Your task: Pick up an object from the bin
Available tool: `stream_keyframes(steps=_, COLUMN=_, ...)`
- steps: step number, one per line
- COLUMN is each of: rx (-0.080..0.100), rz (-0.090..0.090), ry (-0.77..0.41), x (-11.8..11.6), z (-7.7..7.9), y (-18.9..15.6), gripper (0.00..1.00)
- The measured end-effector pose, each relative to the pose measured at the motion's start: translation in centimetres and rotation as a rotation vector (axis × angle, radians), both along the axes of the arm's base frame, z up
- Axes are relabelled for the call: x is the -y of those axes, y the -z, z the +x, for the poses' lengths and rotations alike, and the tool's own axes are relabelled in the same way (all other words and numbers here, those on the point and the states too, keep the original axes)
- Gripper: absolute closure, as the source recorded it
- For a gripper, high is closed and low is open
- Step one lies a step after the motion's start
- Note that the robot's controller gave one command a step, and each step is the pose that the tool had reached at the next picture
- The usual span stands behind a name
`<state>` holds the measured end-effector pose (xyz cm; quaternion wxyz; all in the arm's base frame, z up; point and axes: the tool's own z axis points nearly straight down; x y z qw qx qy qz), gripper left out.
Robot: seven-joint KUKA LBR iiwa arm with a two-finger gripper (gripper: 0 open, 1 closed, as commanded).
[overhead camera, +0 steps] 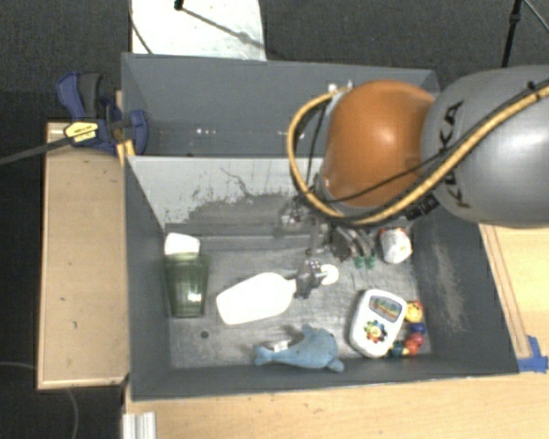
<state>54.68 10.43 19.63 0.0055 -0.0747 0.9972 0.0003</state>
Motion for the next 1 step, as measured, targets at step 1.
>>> stream_keyframes(steps=1, rx=-0.013, rz=-0.001, ry=-0.126, x=-2.3, z=-1.81, y=3.78, gripper=0.0)
